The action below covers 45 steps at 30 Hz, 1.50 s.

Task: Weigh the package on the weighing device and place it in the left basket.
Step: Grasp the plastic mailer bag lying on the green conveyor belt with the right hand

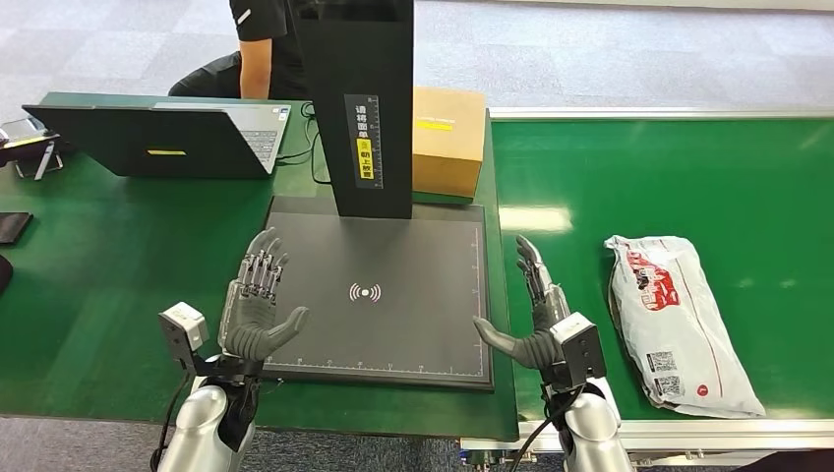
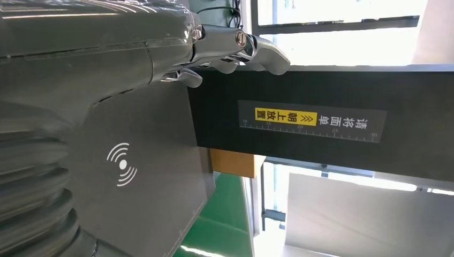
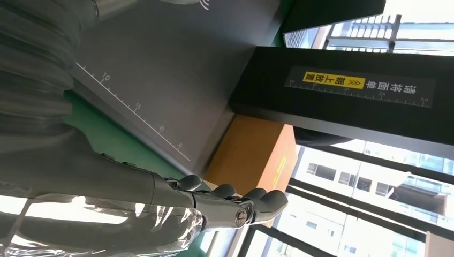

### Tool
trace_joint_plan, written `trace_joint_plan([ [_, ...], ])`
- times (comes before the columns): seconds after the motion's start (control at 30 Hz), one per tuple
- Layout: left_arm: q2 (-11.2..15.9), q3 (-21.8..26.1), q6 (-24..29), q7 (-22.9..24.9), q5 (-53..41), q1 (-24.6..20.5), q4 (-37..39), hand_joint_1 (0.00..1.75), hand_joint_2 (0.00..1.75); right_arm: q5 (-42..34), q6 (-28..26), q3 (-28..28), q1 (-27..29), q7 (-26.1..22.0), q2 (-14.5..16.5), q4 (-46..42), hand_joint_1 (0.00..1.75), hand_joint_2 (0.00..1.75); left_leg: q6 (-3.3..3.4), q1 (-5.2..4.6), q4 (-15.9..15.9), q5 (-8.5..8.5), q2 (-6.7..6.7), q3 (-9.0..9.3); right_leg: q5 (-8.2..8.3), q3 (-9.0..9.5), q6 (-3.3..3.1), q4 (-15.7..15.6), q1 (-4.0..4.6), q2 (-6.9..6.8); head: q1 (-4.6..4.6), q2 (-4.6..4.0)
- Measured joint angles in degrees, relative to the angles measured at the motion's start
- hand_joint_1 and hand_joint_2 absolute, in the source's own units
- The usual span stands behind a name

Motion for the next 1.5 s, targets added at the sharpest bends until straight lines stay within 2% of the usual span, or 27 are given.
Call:
trace_joint_plan([
  [0.2,0.0,0.0,0.0,0.0,0.2,0.0,0.0,0.00,1.75,1.5,-1.8,-1.4,0.0,0.5,-0.3,-0.1,0.00,1.75,0.00,0.00,0.0,0.00,0.00,0.00,0.00,0.00,0.00,0.0,0.00,0.00,-0.01,0.00],
  [0.37,0.1,0.3,0.0,-0.3,0.5,0.4,0.0,0.00,1.75,6.6,-5.0,-4.7,0.4,2.0,-1.6,-1.5,0.00,1.75,0.00,-0.01,0.0,0.00,0.00,0.00,0.00,0.00,0.00,0.0,-0.01,0.00,0.01,0.00],
  [0.67,0.0,2.7,-1.0,-0.7,0.3,1.2,-0.2,0.00,1.75,19.2,-4.0,-17.3,0.0,5.8,-6.1,-2.2,0.00,1.75,0.01,-0.02,0.0,-0.01,-0.03,-0.01,0.01,0.01,0.01,0.0,-0.02,-0.02,0.01,0.00],
  [0.93,-0.2,4.5,-2.0,-0.7,-0.1,2.3,-1.2,0.00,1.75,23.5,-5.3,-25.9,-0.2,7.6,-11.3,-0.8,0.00,1.75,0.01,-0.04,0.0,-0.02,-0.03,-0.02,0.00,0.00,0.01,0.0,-0.03,-0.02,0.01,0.00],
  [1.17,-0.3,4.9,-1.9,-0.9,-0.1,2.4,-1.2,0.00,1.75,29.0,-9.4,-30.0,-3.4,12.8,-15.9,9.0,0.00,1.75,0.01,-0.04,0.0,-0.02,-0.03,0.01,0.02,0.03,0.03,0.0,-0.03,-0.02,0.01,0.00],
  [1.37,-0.6,5.5,-2.0,-0.3,-0.8,2.4,-1.1,0.00,1.75,30.6,-4.5,-31.2,-4.4,19.5,-18.3,19.2,0.00,1.75,0.01,-0.03,0.0,-0.02,-0.03,0.01,0.01,0.02,0.03,0.0,-0.02,-0.03,0.01,0.00],
  [1.5,-0.6,5.6,-2.0,-0.5,-0.9,2.4,-0.6,0.00,1.75,30.6,-0.5,-31.3,-5.3,20.8,-19.1,24.9,0.00,1.75,0.00,-0.02,0.0,-0.03,-0.02,0.03,0.01,0.02,0.03,0.0,-0.01,-0.02,-0.01,0.00],
])
